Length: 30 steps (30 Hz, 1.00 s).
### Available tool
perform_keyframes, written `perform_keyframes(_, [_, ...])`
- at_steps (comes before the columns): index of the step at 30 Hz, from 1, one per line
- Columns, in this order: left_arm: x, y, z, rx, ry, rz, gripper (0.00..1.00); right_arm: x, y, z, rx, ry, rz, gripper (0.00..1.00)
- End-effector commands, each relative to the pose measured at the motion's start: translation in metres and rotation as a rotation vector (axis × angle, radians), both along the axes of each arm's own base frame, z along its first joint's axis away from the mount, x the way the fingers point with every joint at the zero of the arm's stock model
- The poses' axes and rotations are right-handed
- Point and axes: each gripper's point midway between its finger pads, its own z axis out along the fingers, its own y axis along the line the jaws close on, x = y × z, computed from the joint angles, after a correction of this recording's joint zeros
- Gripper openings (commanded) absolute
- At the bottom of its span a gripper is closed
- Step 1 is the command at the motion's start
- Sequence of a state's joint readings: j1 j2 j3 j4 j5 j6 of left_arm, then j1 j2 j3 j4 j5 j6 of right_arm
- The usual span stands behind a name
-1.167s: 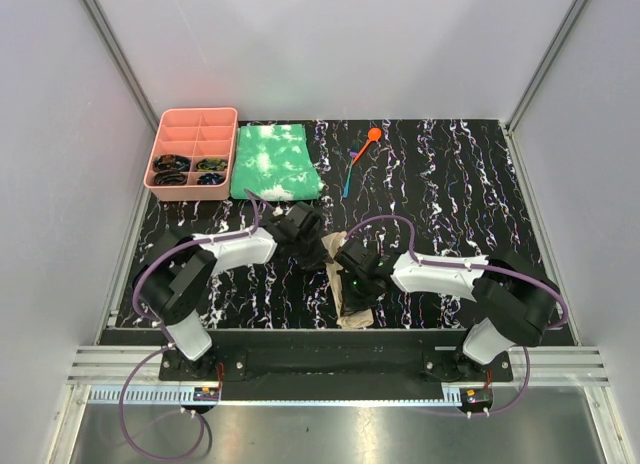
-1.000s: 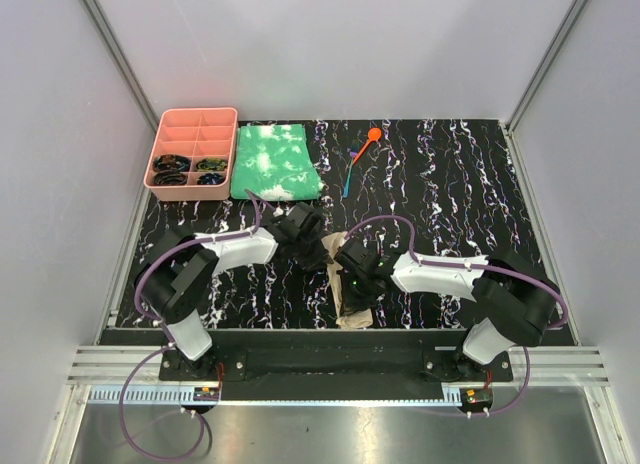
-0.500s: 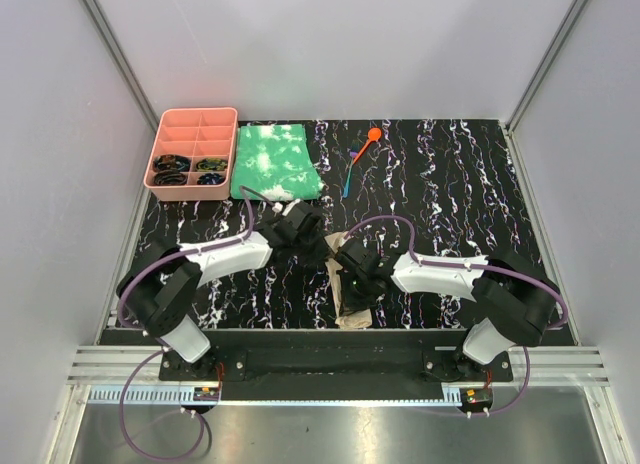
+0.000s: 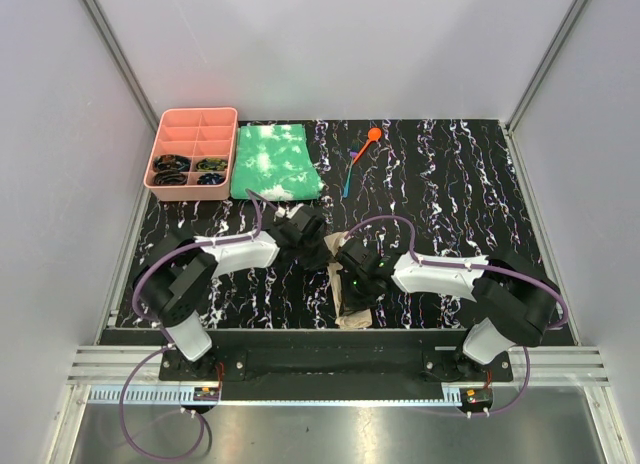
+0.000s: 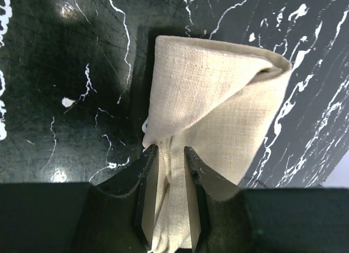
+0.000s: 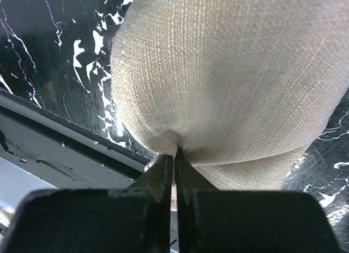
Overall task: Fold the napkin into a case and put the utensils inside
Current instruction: Smooth out the smaller rectangle-folded napkin at the center of the board.
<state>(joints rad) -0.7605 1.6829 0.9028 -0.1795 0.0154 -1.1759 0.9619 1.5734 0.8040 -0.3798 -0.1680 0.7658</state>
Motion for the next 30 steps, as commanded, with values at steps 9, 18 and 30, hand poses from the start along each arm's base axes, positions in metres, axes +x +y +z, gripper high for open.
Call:
perform_keyframes(9, [0.018, -0.015, 0.011, -0.041, -0.064, 0.003, 0.27, -0.001, -0.003, -0.007, -0.010, 0.005, 0.003, 0.00])
perform_keyframes(18, [0.024, -0.010, -0.002, 0.018, -0.054, 0.022, 0.30, -0.003, -0.004, -0.008, -0.010, 0.012, 0.001, 0.00])
perform_keyframes(30, [0.043, 0.011, 0.025, 0.143, -0.200, -0.012, 0.00, -0.007, -0.008, -0.014, -0.017, 0.028, -0.002, 0.00])
